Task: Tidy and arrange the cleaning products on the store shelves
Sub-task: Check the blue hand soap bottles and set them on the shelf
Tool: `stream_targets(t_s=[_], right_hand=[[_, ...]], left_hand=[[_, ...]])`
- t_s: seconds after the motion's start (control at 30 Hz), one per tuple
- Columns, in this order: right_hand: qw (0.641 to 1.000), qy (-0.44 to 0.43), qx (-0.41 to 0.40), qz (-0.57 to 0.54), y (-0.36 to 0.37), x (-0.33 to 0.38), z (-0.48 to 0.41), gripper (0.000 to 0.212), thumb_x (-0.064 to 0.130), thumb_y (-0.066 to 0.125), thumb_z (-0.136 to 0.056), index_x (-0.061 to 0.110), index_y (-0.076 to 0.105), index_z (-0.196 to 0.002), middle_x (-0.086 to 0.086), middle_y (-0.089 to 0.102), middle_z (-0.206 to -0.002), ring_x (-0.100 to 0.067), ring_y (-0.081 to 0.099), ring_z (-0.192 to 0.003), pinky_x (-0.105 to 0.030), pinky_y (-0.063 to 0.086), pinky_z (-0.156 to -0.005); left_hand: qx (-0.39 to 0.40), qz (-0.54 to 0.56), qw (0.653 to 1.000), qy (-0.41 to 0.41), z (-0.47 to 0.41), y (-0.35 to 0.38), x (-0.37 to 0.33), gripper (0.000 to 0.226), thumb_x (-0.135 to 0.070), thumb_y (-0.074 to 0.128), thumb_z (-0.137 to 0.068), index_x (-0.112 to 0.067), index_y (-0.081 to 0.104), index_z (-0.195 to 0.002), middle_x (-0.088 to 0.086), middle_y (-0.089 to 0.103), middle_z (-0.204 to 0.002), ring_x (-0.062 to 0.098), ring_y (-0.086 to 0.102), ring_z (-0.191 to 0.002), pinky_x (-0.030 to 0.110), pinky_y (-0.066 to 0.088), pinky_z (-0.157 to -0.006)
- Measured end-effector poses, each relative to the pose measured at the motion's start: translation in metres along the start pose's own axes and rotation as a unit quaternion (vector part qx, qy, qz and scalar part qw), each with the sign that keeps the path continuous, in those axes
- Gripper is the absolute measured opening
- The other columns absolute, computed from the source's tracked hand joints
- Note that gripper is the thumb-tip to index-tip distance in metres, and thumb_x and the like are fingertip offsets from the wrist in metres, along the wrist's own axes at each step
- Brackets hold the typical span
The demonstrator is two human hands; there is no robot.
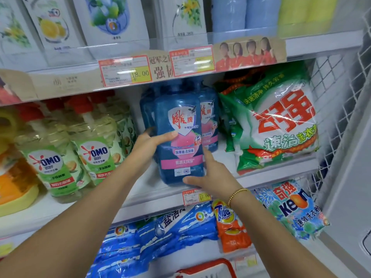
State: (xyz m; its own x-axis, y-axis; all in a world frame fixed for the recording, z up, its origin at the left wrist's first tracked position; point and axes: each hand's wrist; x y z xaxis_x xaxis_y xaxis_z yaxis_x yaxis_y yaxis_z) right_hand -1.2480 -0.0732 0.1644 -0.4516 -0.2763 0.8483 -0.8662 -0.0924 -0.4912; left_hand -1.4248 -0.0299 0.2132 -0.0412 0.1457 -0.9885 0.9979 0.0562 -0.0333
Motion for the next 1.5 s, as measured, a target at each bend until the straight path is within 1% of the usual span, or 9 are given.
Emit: stream_targets(t_s=[0.13,0.3,0.43,0.57,0.73,0.9,1.13,1.4,1.5], right_hand=[[0.984,0.015,0.030,-0.176,0.028,0.007,-0.011,0.075,0.038,0.086,-0.060,0.026,0.044,-0.121,0.008,0.066,-0.115,-0.009,0.064,-0.103,-0.036,0.051,-0.095],[0.942,0.043,0.050,-0.328,0.042,0.018,-0.006,0.032,0.016,0.079,-0.075,0.012,0.068,-0.105,-0.003,0.073,-0.103,-0.016,0.069,-0.096,-0.035,0.053,-0.092],[0.925,0.045,0.035,-0.377,0.027,0.034,0.010,0.031,0.006,0.071,-0.081,0.013,0.065,-0.110,-0.003,0.073,-0.102,-0.011,0.070,-0.089,-0.020,0.055,-0.071],[0.949,0.002,0.032,-0.313,0.014,0.049,0.044,0.036,0.002,0.073,-0.077,0.009,0.063,-0.111,-0.003,0.073,-0.103,-0.014,0.070,-0.094,-0.026,0.057,-0.082],[0.989,-0.012,0.073,-0.129,0.000,0.072,0.103,0.050,0.010,0.083,-0.069,0.031,0.058,-0.106,0.016,0.070,-0.101,0.003,0.066,-0.093,-0.020,0.054,-0.085],[0.994,-0.066,0.067,0.058,0.007,0.086,0.160,0.059,0.020,0.085,-0.066,0.050,0.045,-0.097,0.028,0.060,-0.095,0.013,0.057,-0.090,-0.005,0.046,-0.074],[0.986,-0.131,0.015,0.104,0.031,0.086,0.200,0.048,0.025,0.083,-0.069,0.029,0.061,-0.111,0.021,0.059,-0.105,0.015,0.052,-0.094,0.003,0.034,-0.073],[0.976,-0.179,-0.010,0.124,0.007,0.111,0.206,0.060,0.031,0.085,-0.067,0.046,0.049,-0.113,0.047,0.052,-0.102,0.016,0.052,-0.100,-0.005,0.040,-0.084],[0.974,-0.204,0.002,0.099,0.004,0.125,0.196,0.068,0.027,0.083,-0.069,0.045,0.047,-0.125,0.044,0.053,-0.110,0.017,0.051,-0.106,-0.006,0.042,-0.089]], left_hand=[[0.081,-0.092,0.992,-0.021,-0.005,-0.010,-0.033,0.062,-0.043,0.086,-0.051,-0.012,0.072,-0.103,0.009,0.075,-0.094,0.027,0.073,-0.083,0.032,0.056,-0.074],[0.183,-0.286,0.940,-0.043,-0.003,-0.010,-0.062,0.052,-0.037,0.088,-0.054,-0.022,0.068,-0.100,0.000,0.076,-0.091,0.023,0.074,-0.081,0.036,0.058,-0.080],[0.197,-0.295,0.935,-0.013,0.017,-0.023,-0.074,0.073,-0.044,0.087,-0.042,-0.024,0.063,-0.107,-0.003,0.075,-0.098,0.020,0.073,-0.087,0.035,0.057,-0.081],[0.160,-0.234,0.959,0.024,0.067,-0.035,-0.073,0.070,-0.038,0.093,-0.044,-0.022,0.058,-0.102,-0.010,0.072,-0.088,0.015,0.070,-0.083,0.023,0.055,-0.069],[0.103,-0.168,0.980,0.023,0.154,-0.054,-0.041,0.083,-0.042,0.088,-0.038,-0.032,0.055,-0.114,-0.012,0.067,-0.115,0.006,0.064,-0.105,0.025,0.053,-0.087],[0.090,-0.165,0.982,0.035,0.226,-0.063,-0.022,0.084,-0.010,0.094,-0.051,-0.035,0.051,-0.119,-0.016,0.066,-0.118,-0.001,0.062,-0.108,0.022,0.053,-0.087],[0.071,-0.207,0.963,0.156,0.282,-0.073,-0.022,0.085,-0.013,0.093,-0.057,-0.045,0.049,-0.123,-0.027,0.061,-0.119,-0.004,0.058,-0.112,0.012,0.045,-0.089],[0.043,-0.171,0.963,0.204,0.296,-0.067,-0.044,0.087,-0.034,0.091,-0.048,-0.069,0.043,-0.111,-0.029,0.061,-0.114,-0.004,0.060,-0.107,0.012,0.048,-0.086],[-0.003,-0.118,0.972,0.205,0.295,-0.068,-0.047,0.086,-0.029,0.092,-0.048,-0.047,0.048,-0.121,-0.026,0.063,-0.115,-0.001,0.061,-0.106,0.015,0.050,-0.084]])
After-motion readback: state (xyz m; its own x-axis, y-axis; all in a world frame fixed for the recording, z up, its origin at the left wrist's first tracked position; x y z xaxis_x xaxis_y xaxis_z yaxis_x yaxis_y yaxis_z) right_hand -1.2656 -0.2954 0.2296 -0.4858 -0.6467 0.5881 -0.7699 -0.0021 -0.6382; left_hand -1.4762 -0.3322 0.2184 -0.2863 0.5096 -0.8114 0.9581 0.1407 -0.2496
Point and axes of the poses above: each hand's wrist, its own z-axis away from the middle knuckle, its own y-axis out of the palm, x = y × z
